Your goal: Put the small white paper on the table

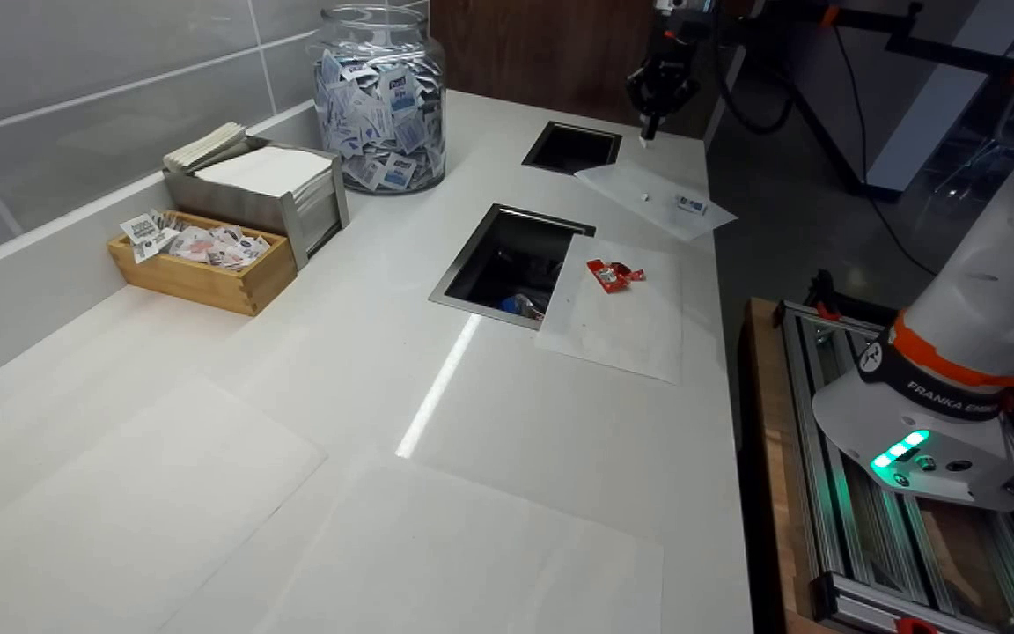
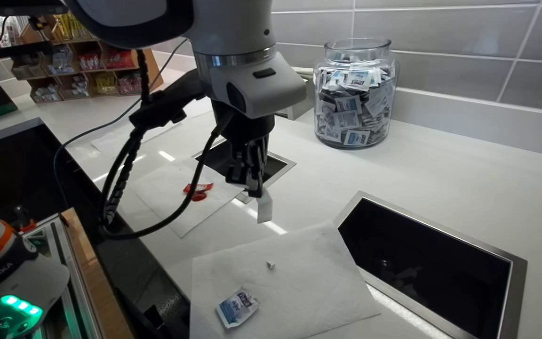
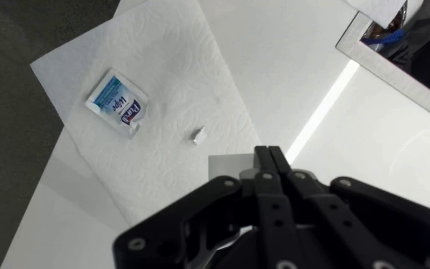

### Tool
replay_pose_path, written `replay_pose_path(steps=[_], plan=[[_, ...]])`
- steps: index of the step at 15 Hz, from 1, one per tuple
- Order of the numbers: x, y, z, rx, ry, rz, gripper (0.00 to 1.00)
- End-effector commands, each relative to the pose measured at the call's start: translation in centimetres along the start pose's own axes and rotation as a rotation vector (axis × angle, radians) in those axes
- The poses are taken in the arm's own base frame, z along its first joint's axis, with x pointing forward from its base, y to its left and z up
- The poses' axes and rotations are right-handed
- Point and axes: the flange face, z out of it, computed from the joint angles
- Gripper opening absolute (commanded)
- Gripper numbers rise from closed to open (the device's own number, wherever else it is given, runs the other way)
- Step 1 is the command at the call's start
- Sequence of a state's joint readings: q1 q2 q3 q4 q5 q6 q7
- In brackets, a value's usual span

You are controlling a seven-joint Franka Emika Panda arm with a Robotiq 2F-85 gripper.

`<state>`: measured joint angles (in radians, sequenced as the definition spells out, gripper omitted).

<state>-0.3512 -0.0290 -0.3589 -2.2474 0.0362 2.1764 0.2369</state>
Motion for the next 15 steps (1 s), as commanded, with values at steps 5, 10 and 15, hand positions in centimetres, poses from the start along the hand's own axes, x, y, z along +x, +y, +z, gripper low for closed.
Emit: replay_pose_path(steps=[5, 10, 15], plan=[[2.6, -4.9, 0.3, 0.001, 0.013, -0.186, 0.0], [4.2, -8.4, 2.2, -0.002, -0.019, -0.316, 0.0], [5.1, -10.9, 5.1, -0.008, -0.065, -0.401, 0.0]])
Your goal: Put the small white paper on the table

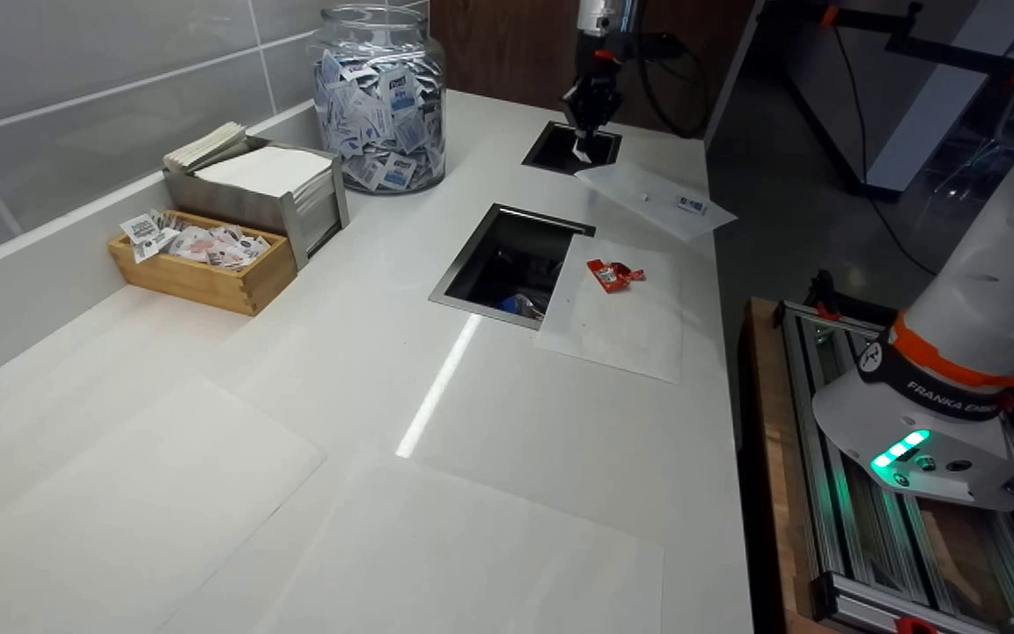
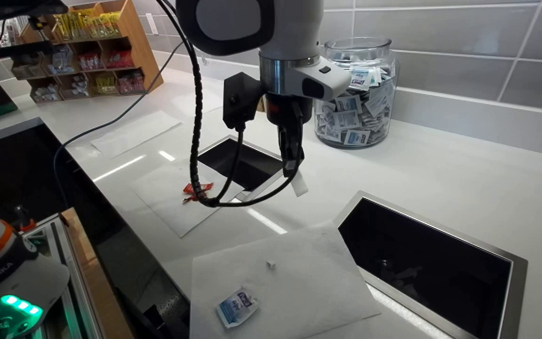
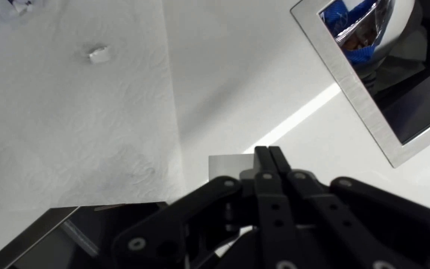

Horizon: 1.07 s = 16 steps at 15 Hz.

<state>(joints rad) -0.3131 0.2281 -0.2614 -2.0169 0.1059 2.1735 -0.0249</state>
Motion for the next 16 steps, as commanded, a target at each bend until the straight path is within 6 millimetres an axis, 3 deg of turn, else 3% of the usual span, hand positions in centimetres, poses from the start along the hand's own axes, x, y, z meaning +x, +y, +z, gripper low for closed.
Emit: replay_pose_path(steps=[1, 2, 3, 4, 6, 13, 16], plan=[[1.5, -1.0, 2.0, 0.021, -0.051, -0.053, 0.0], [1.7, -1.2, 2.4, 0.021, -0.059, -0.064, 0.0], [1.8, -1.4, 2.7, 0.022, -0.069, -0.073, 0.27], [1.9, -1.5, 3.0, 0.024, -0.08, -0.082, 0.28], [2.0, -1.6, 3.0, 0.018, -0.082, -0.089, 0.41], [1.6, -1.2, 1.4, 0.017, -0.07, -0.095, 0.94], [1.4, -0.7, 1.1, 0.014, -0.065, -0.083, 1.0]])
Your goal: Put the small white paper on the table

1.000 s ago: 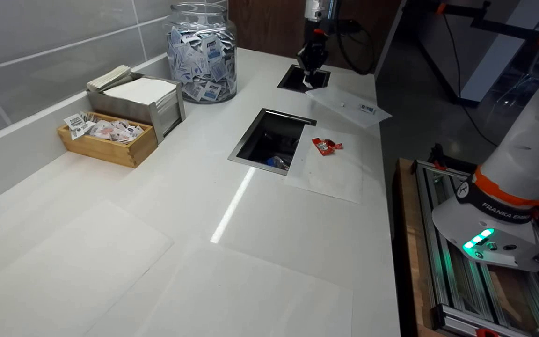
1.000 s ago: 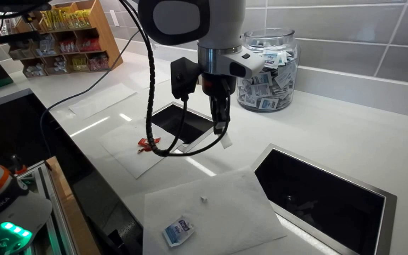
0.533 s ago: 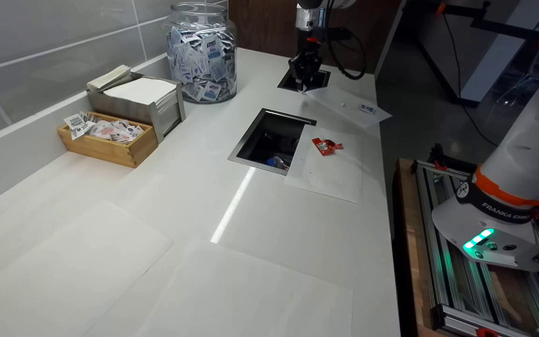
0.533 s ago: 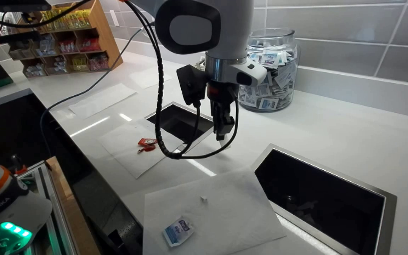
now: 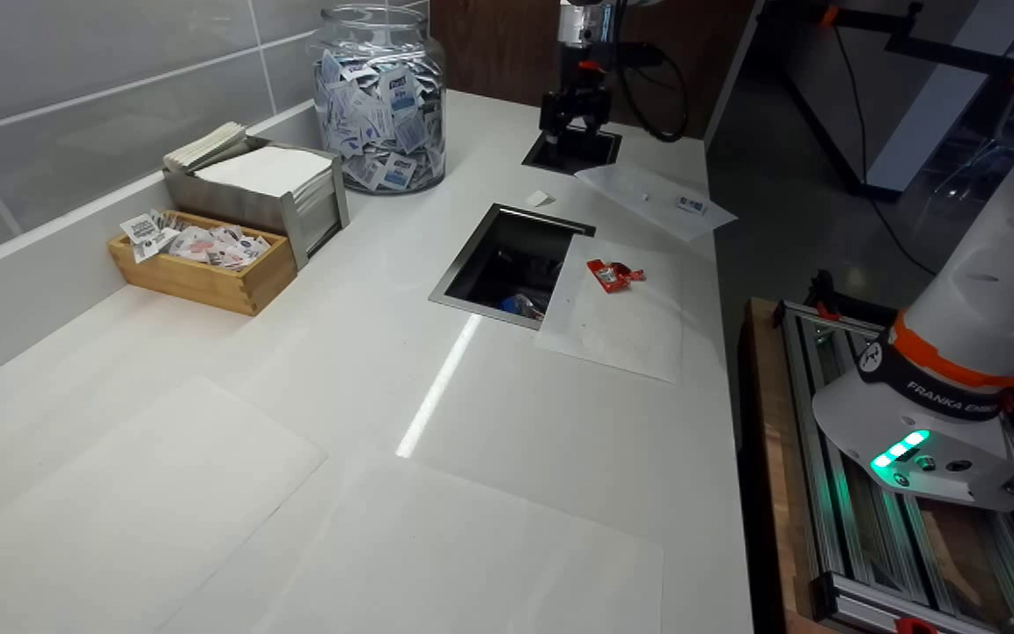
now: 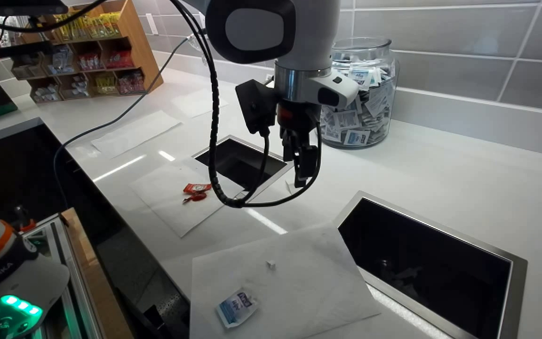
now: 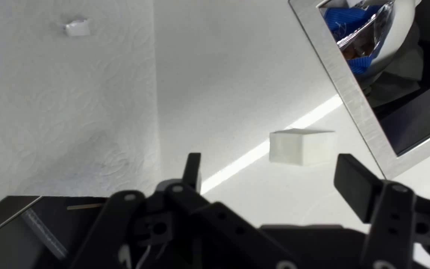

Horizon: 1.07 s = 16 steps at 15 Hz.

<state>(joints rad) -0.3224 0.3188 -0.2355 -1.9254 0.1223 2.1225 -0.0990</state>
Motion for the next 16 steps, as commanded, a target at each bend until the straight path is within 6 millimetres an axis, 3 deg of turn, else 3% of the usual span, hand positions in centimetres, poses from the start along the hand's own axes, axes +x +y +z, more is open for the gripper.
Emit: replay_pose_path(steps=[1, 7, 16], plan=[[-0.9, 0.7, -0.8, 0.017, -0.011, 0.007, 1.0], [-4.5, 1.4, -4.0, 0.025, 0.043, 0.066, 1.0], [-12.3, 6.0, -9.2, 0.067, 0.145, 0.281, 1.0]])
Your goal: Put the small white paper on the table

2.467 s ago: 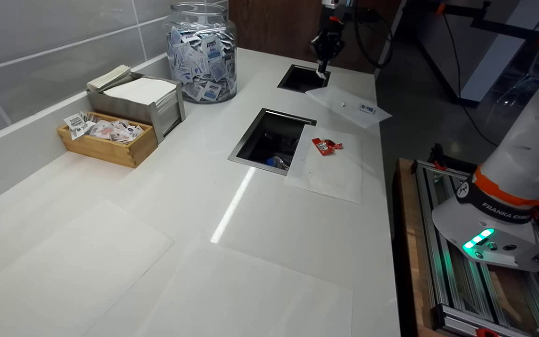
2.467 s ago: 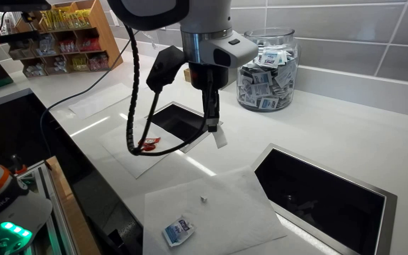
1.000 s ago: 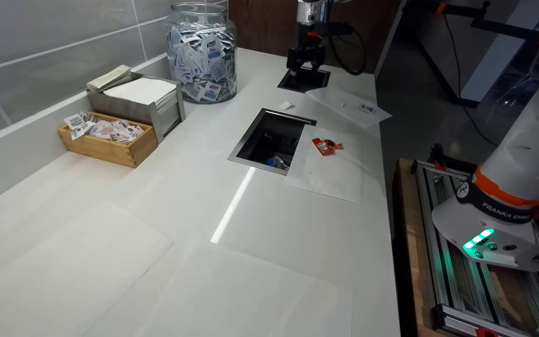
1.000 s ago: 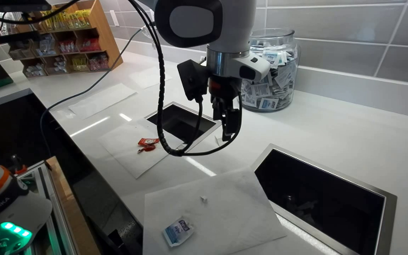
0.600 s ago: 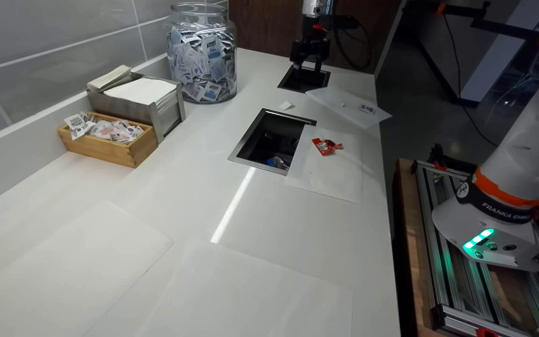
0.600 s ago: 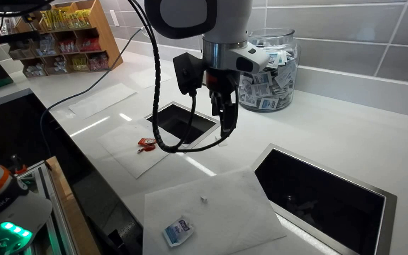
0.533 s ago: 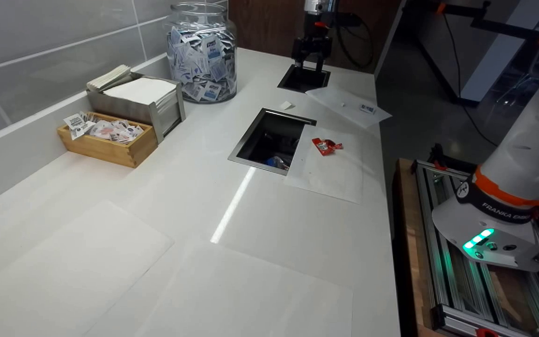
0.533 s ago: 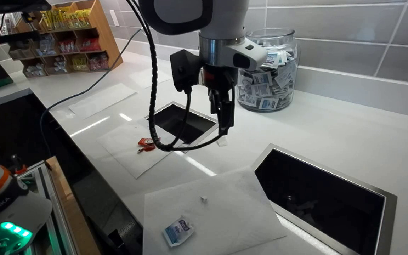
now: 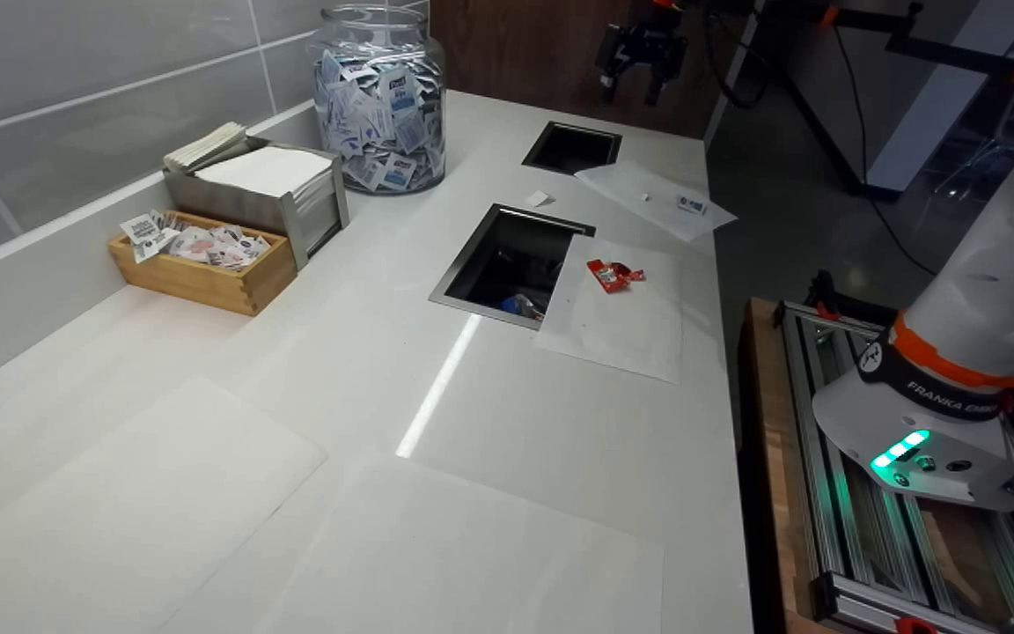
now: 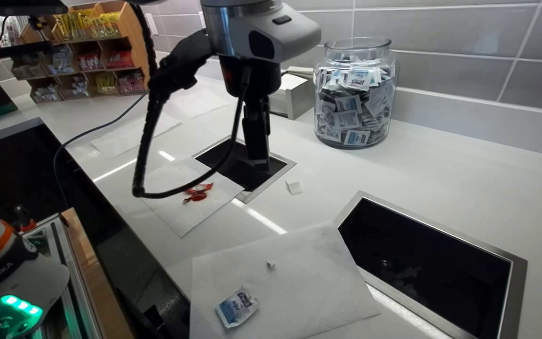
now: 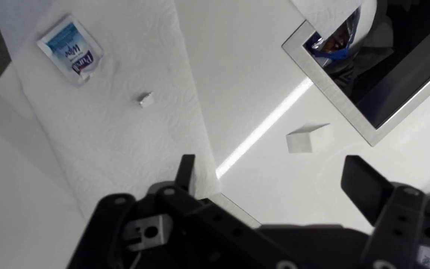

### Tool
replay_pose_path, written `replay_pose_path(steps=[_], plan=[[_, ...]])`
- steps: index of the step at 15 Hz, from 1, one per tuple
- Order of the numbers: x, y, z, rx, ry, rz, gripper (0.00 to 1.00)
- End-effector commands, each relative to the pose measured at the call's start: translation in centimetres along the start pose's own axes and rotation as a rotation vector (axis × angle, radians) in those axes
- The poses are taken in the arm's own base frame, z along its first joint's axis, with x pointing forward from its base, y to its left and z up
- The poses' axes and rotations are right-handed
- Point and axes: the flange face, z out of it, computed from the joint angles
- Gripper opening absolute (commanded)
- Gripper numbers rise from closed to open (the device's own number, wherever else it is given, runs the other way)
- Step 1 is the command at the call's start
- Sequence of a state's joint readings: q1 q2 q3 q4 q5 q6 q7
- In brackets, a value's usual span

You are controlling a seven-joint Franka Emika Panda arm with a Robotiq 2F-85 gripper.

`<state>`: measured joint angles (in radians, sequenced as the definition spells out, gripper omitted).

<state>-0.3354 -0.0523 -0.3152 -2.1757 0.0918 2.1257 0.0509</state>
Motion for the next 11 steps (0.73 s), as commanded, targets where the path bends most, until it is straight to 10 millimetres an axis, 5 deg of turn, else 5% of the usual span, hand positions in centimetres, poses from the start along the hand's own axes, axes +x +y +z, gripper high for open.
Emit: replay_pose_path(steps=[1, 11], plan=[[-0.59, 0.59, -0.62, -0.001, 0.008, 0.019, 1.0], [-0.7, 0.5, -0.67, -0.003, 0.008, 0.018, 1.0]])
